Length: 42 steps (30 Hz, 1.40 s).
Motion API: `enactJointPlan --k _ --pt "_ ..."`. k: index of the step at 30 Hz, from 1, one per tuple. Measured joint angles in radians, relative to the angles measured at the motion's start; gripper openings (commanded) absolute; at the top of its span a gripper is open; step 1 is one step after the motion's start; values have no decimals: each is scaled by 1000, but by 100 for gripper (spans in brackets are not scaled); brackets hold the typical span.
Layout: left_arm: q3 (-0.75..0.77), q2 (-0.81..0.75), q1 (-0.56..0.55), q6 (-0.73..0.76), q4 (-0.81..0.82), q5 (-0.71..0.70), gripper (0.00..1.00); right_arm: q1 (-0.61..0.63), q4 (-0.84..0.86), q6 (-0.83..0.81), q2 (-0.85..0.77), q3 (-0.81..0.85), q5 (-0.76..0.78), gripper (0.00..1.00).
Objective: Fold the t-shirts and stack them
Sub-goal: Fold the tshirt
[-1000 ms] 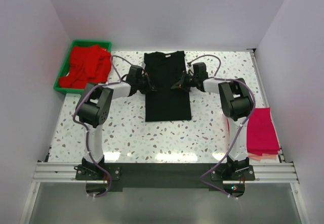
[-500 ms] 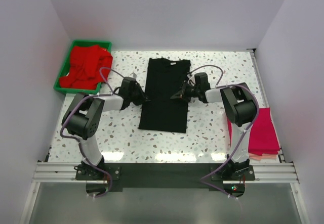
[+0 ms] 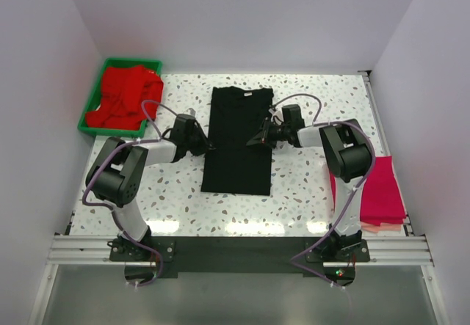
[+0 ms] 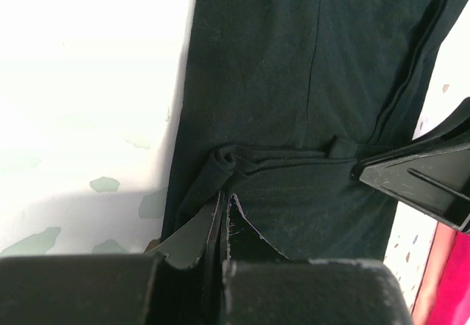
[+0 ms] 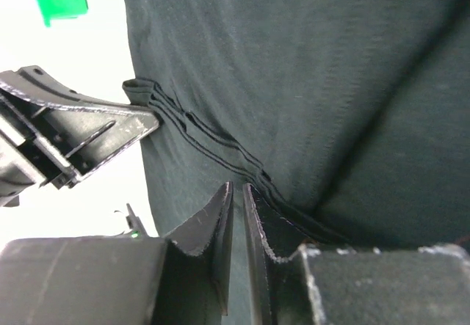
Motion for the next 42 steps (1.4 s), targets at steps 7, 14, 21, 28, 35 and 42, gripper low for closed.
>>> enactJointPlan --k 7,14,21,28,35,42 --pt "0 5 12 -3 5 16 0 -92 -2 2 5 -2 -70 20" --pt "0 5 19 -7 5 31 10 -143 -24 0 7 -5 -68 20" --pt "10 -65 52 5 -52 43 47 -142 -174 -34 -133 -35 39 36" --pt "-33 -307 61 14 -145 17 50 -95 -225 -27 -513 -290 172 44" --pt "-223 -532 61 30 -266 0 55 74 -271 37 -748 -607 266 45" --pt "-393 -655 61 38 -319 40 56 129 -320 111 -937 -742 344 47"
